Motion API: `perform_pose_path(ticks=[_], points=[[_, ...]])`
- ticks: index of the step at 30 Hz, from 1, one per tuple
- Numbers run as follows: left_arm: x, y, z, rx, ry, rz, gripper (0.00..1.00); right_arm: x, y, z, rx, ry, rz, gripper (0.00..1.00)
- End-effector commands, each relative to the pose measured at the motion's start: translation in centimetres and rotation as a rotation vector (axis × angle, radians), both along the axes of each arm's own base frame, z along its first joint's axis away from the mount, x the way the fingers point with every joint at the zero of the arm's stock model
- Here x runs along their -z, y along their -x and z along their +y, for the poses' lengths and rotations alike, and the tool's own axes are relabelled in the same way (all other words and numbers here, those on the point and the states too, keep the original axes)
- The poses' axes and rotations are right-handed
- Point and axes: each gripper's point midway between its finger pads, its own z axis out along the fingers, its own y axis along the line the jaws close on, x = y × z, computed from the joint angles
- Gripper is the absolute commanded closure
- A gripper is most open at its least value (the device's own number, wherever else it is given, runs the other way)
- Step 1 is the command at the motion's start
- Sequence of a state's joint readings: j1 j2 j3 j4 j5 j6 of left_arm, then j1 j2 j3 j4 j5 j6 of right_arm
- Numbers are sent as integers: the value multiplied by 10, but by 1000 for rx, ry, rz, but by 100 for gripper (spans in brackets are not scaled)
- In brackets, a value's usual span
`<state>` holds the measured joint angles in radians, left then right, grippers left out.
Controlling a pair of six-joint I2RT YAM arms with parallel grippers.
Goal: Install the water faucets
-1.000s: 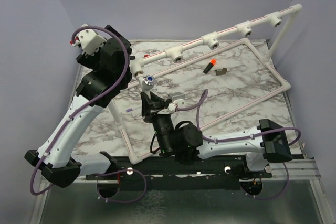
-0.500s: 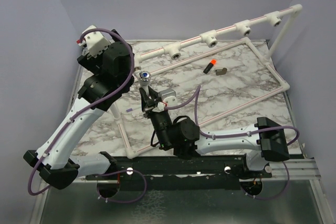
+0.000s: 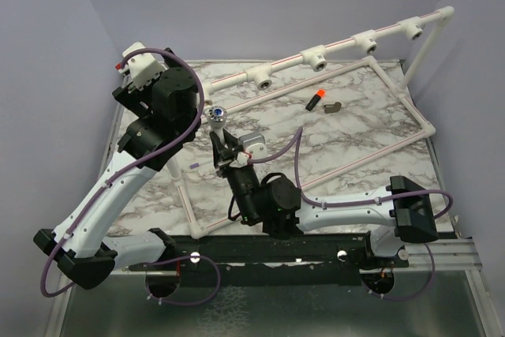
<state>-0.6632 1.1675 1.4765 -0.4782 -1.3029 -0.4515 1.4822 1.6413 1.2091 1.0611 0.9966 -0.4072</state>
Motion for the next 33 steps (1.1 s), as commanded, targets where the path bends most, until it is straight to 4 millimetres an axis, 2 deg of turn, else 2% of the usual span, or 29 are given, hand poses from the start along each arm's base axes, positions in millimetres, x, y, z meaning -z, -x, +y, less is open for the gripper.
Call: perform_pose_path(ticks=[1, 4, 15, 26, 33], points=[[7, 2, 1, 0, -16, 20, 1, -40, 0, -12, -40, -172, -4, 99], [6, 2, 0, 14, -11, 17, 1, -33, -1, -12, -38, -252, 56, 99], [-18, 9, -1, 70, 35, -29, 1, -12, -6, -12, -22, -577, 274, 99], [-16, 15, -6, 110, 57, -34, 1, 5, -5, -6, -49, -864, 466, 99], [-14, 19, -10, 123, 56, -32, 1, 15, -1, 9, -113, -995, 560, 99]])
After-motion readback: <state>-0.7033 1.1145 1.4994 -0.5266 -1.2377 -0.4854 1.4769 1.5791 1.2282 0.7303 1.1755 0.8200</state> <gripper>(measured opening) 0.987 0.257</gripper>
